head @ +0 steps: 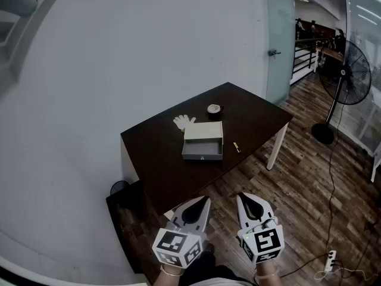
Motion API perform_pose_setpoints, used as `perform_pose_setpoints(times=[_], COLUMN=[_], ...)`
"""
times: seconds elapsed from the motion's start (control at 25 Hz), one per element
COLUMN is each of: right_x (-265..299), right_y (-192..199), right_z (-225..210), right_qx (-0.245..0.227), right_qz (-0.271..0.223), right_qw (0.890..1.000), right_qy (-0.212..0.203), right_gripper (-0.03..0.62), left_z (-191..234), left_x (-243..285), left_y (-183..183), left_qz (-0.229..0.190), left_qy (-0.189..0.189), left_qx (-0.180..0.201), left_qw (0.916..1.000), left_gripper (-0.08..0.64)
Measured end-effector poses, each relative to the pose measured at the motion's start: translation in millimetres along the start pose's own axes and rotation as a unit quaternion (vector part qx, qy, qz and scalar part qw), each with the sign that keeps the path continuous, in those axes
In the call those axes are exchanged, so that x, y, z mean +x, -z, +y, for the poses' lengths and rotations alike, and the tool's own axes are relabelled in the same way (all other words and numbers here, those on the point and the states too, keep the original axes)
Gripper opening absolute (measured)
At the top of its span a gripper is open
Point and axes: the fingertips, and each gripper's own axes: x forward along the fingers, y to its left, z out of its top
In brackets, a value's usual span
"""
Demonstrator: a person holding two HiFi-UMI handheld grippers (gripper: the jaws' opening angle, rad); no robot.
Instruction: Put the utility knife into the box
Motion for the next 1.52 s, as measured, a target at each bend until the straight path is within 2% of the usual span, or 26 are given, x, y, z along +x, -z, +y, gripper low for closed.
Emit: perform_pose_setpoints(times=[0.24,0.44,1.52], right_x=[10.9,26.5,157.7], right_y=[-2.1,-0.6,8.3], right_z=[-7.9,-10.5,-37.9], right_qx=[0.003,0.009,0.018], right_qz=[-0.017,-0.006,-0.005], right_qw=[1.000,1.000,0.999], right_qy=[0.009,0.014,0.031], right_gripper=[0.006,0.007,0.008], left_z=[8.3,20.5,126.5], left_x=[11.6,23.2,108.9], left_y=[-2.0,-5.3,-10.7], left_qz=[0.000,0.001,0.004], left_qy=[0.004,0.010,0.033], left_qx=[-0.001,-0.001,-0.012], left_qw=[1.0000,0.9999,0.9994], left_gripper=[0.017,0.017,0.017])
